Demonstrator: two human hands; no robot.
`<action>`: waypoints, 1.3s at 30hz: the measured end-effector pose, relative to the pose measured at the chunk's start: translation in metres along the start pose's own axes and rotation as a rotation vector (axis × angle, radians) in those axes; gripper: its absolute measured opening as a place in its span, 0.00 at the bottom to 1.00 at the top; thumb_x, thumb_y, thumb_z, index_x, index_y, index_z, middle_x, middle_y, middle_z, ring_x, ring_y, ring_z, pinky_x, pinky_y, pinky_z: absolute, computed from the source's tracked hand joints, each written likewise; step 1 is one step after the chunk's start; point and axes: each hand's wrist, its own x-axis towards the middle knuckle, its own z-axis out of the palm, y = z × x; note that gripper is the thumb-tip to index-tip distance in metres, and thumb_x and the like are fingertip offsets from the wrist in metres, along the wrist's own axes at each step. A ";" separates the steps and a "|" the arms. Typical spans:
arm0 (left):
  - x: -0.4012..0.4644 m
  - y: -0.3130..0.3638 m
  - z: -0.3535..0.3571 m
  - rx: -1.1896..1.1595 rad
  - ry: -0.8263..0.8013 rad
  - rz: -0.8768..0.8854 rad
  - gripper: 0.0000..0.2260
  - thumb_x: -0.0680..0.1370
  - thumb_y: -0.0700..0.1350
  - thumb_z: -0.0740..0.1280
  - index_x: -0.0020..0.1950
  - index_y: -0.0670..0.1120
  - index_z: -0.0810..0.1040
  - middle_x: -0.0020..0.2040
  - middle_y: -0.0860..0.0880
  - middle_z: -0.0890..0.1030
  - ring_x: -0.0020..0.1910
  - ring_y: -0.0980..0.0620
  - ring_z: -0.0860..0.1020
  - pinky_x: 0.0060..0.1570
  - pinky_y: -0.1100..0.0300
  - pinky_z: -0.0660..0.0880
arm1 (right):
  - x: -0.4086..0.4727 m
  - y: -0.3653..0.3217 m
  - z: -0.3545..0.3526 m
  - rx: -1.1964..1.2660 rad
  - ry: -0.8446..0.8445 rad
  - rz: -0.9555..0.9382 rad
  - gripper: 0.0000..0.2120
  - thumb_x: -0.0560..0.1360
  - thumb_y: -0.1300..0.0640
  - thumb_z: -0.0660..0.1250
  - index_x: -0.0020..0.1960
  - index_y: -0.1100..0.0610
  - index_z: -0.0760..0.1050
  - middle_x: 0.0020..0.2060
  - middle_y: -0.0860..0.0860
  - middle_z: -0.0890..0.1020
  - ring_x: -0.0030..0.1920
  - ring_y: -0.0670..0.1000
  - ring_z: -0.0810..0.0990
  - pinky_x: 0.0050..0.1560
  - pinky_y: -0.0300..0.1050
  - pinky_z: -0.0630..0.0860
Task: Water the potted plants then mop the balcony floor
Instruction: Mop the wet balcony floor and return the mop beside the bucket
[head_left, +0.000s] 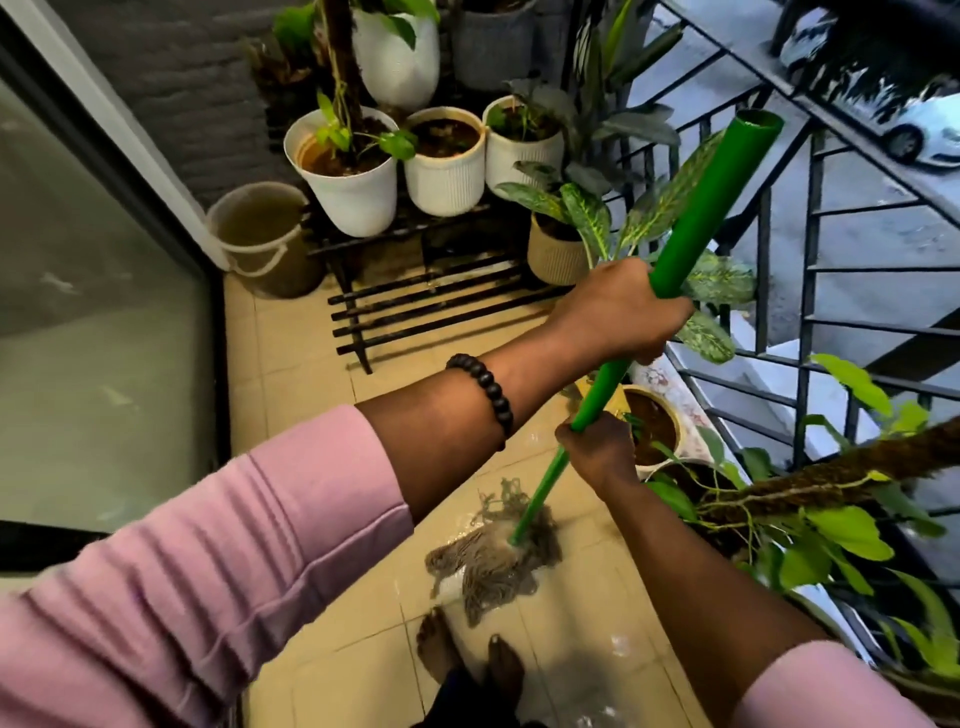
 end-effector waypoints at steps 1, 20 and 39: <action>-0.001 0.004 0.002 -0.032 -0.017 0.013 0.15 0.77 0.48 0.66 0.31 0.47 0.75 0.26 0.51 0.81 0.24 0.60 0.79 0.25 0.70 0.71 | 0.001 0.005 -0.007 -0.009 0.030 -0.008 0.15 0.71 0.53 0.70 0.50 0.65 0.79 0.46 0.63 0.83 0.47 0.62 0.82 0.41 0.45 0.72; -0.044 0.025 0.057 -0.115 -0.084 0.028 0.12 0.77 0.47 0.68 0.35 0.47 0.74 0.36 0.45 0.86 0.38 0.49 0.87 0.47 0.49 0.85 | -0.048 0.070 -0.050 -0.021 0.109 -0.047 0.14 0.70 0.59 0.71 0.50 0.68 0.79 0.45 0.67 0.82 0.47 0.64 0.82 0.42 0.49 0.75; -0.074 0.010 0.090 0.014 -0.100 0.218 0.17 0.80 0.45 0.65 0.37 0.34 0.76 0.34 0.37 0.79 0.35 0.40 0.78 0.36 0.46 0.76 | -0.020 0.097 -0.066 -0.082 -0.024 -0.048 0.10 0.68 0.58 0.65 0.30 0.56 0.69 0.34 0.59 0.80 0.36 0.58 0.78 0.34 0.48 0.69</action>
